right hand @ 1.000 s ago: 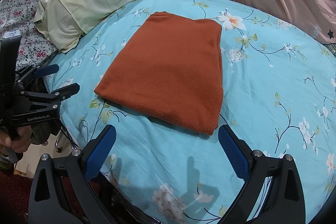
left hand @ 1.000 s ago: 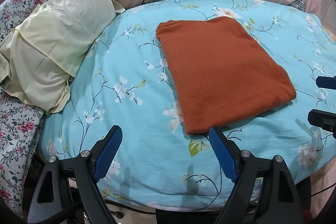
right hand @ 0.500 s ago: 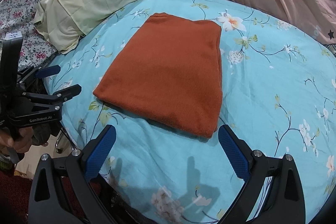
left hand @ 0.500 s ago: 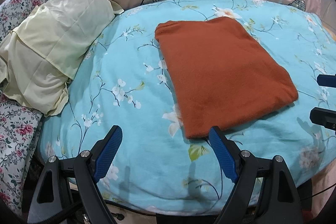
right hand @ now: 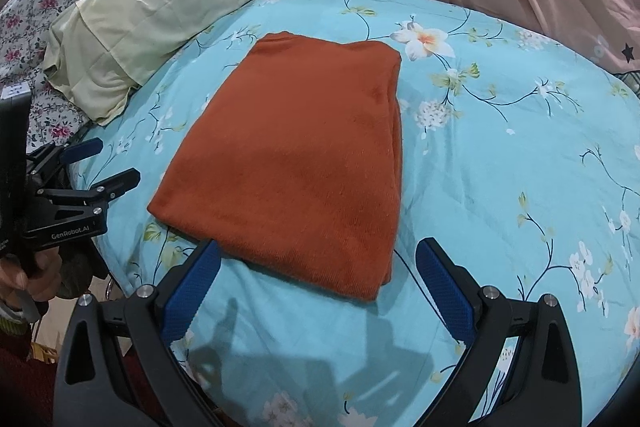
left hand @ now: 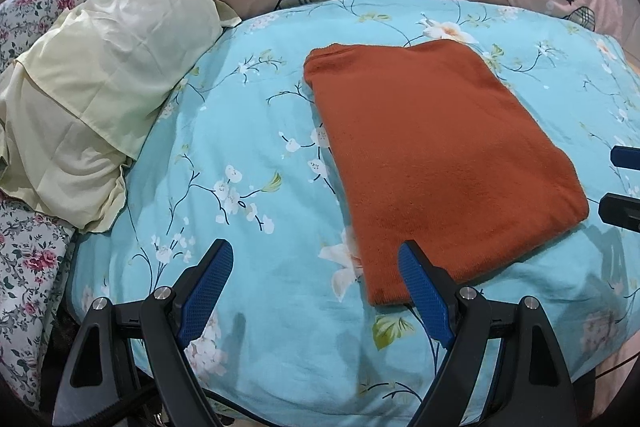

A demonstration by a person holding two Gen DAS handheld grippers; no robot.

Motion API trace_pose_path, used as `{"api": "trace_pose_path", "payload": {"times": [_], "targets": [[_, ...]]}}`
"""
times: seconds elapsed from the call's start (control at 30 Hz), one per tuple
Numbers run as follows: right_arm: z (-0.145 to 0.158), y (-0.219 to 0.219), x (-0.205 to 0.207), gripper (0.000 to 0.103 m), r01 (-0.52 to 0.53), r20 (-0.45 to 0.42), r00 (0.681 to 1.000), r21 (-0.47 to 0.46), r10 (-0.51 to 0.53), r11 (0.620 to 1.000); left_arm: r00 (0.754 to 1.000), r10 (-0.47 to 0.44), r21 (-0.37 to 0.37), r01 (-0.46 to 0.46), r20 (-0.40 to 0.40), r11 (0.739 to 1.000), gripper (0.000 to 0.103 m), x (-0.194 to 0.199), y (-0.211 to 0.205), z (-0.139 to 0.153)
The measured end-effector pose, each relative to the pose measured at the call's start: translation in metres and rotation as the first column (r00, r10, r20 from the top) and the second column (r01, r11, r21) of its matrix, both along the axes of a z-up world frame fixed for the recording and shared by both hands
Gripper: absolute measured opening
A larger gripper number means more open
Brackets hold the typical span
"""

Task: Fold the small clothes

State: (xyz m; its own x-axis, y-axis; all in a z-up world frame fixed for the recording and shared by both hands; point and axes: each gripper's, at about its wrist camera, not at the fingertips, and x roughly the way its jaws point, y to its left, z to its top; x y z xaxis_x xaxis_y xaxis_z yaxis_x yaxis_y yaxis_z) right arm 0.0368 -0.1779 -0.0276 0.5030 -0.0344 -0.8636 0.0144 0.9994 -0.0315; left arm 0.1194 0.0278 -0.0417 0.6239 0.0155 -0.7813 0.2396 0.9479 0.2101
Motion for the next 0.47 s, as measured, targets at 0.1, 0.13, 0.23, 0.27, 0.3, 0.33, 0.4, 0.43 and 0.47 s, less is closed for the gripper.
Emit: {"api": "trace_pose_path", "payload": {"times": [0.1,0.13,0.23,0.27,0.3,0.33,0.4,0.43,0.47], "targets": [[0.0,-0.001,0.003,0.098,-0.002,0.0,1.0,0.004,0.002,1.0,1.0,0.001,-0.002,-0.001,-0.003,1.0,0.085,0.003,0.0,-0.001],[0.0,-0.001,0.004,0.098,-0.002,0.001,1.0,0.005,0.002,1.0,1.0,0.001,-0.003,-0.001,-0.003,1.0,0.085,0.003,0.0,-0.001],[-0.002,0.0,0.007,0.098,-0.006,0.0,1.0,0.009,0.006,1.0,1.0,0.005,-0.009,-0.005,-0.004,1.0,0.085,0.005,0.001,-0.001],[-0.003,0.001,0.009,0.098,-0.008,-0.002,1.0,0.009,0.008,1.0,1.0,0.007,-0.012,-0.007,-0.004,1.0,0.085,0.006,0.002,-0.001],[-0.004,0.001,0.01,0.098,-0.01,-0.003,1.0,0.009,0.01,1.0,1.0,0.008,-0.014,-0.008,-0.004,1.0,0.085,0.005,0.002,-0.001],[-0.005,0.002,0.011,0.098,-0.012,-0.005,1.0,0.011,0.012,1.0,1.0,0.008,-0.016,-0.008,-0.004,1.0,0.085,0.006,0.002,-0.001],[-0.007,0.003,0.013,0.098,-0.012,-0.008,1.0,0.012,0.012,1.0,1.0,0.01,-0.017,-0.01,-0.003,1.0,0.085,0.006,0.002,-0.001],[-0.008,0.004,0.014,0.098,-0.012,-0.01,1.0,0.013,0.012,1.0,1.0,0.011,-0.018,-0.011,-0.004,1.0,0.085,0.007,0.002,-0.002],[-0.009,0.004,0.015,0.098,-0.01,-0.011,1.0,0.013,0.01,1.0,1.0,0.011,-0.022,-0.011,-0.005,1.0,0.085,0.007,0.003,-0.002]]}}
